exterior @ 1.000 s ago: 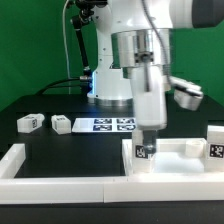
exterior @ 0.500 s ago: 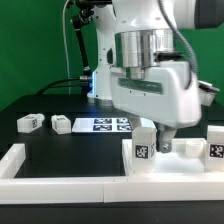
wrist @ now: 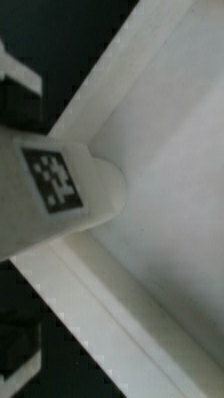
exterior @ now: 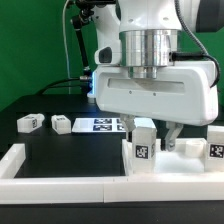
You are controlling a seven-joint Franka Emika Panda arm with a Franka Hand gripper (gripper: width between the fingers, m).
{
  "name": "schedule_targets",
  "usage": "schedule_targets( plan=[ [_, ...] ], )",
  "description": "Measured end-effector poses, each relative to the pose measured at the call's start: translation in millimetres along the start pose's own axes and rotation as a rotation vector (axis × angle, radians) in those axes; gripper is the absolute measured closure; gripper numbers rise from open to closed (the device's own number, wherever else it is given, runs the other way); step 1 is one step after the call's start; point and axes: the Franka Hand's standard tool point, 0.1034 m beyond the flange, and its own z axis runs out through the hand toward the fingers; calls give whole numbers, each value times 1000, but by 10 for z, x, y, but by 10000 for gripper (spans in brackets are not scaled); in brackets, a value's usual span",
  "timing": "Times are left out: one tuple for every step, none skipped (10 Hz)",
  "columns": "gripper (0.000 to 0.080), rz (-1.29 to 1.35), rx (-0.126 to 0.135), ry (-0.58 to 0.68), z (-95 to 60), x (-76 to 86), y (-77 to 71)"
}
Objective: Assemble square table
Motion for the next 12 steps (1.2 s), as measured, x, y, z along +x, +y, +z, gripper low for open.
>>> schedule_targets(
  plan=[
    [410,40,-5,-6,13,-5,29],
    [509,135,-6,-6,15,-5,31],
    [509,205,-6,-6,15,-4,31],
    [509,250,-6,-6,16,-5,30],
    [509,365,-3,-11,16,3,30],
    [509,549,-3,-39,17,36,38],
    [509,687,-9,-67,18,37,26],
    [509,856,-10,-94,23,20,-4],
    [509,1020,-9,-100,22,22,-17],
    [508,1111,-9,-96,24,33,-16],
    [508,1156,-5,-87,30,30,-14],
    [504,1196,-8,-76,29,28,-3]
  ],
)
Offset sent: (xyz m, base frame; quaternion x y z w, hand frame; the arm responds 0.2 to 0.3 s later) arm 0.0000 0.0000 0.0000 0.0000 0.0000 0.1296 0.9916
